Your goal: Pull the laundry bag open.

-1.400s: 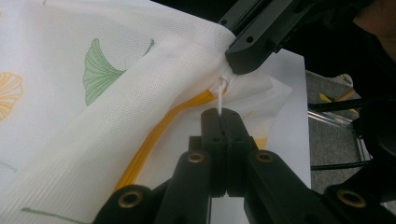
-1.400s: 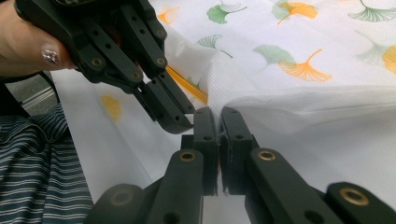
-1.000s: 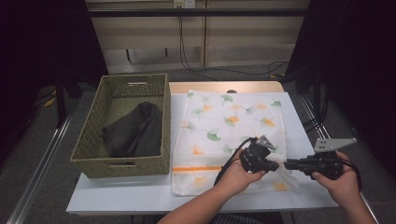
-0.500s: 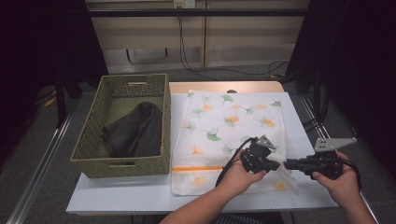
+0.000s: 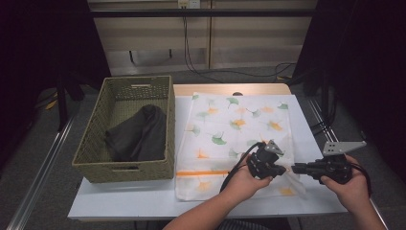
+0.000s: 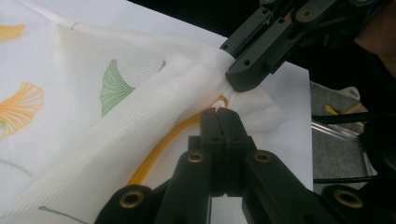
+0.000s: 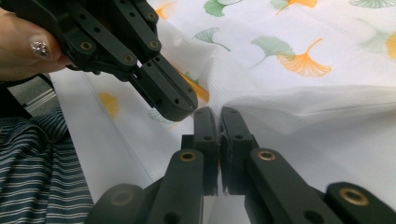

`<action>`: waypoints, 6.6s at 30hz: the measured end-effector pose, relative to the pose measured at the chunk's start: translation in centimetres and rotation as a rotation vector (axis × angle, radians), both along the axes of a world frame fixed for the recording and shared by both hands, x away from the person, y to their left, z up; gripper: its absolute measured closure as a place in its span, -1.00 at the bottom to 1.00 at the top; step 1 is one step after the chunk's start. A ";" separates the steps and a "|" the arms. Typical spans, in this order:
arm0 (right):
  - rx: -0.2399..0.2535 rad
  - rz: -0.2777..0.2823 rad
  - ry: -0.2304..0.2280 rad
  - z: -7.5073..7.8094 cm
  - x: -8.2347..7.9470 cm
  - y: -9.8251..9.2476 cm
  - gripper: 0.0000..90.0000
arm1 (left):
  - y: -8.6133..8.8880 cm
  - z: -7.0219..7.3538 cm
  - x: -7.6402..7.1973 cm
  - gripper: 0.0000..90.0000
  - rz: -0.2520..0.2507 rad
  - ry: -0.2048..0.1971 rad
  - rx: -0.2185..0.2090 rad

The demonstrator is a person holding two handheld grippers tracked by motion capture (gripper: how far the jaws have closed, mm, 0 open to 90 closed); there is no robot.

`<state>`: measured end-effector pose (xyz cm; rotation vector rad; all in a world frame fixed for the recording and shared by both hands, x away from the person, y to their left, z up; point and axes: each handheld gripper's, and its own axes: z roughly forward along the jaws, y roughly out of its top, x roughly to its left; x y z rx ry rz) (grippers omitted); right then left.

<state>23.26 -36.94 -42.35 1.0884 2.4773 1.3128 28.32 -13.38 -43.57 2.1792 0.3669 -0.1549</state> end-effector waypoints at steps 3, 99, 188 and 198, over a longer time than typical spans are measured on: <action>0.001 -0.008 0.001 0.1 -0.1 -0.1 0.93 | 0.0 0.2 -0.1 1.00 0.009 -0.027 0.014; -0.107 -0.177 0.002 0.1 -0.1 -3.6 0.93 | 10.3 1.8 0.9 1.00 0.042 -0.023 0.136; -0.165 -0.207 0.069 -1.1 0.0 -3.8 0.93 | 24.9 -0.5 -1.3 1.00 0.303 0.029 0.218; -0.156 -0.207 0.094 -1.5 0.2 -3.9 0.93 | 26.3 -0.9 -1.4 1.00 0.327 0.043 0.234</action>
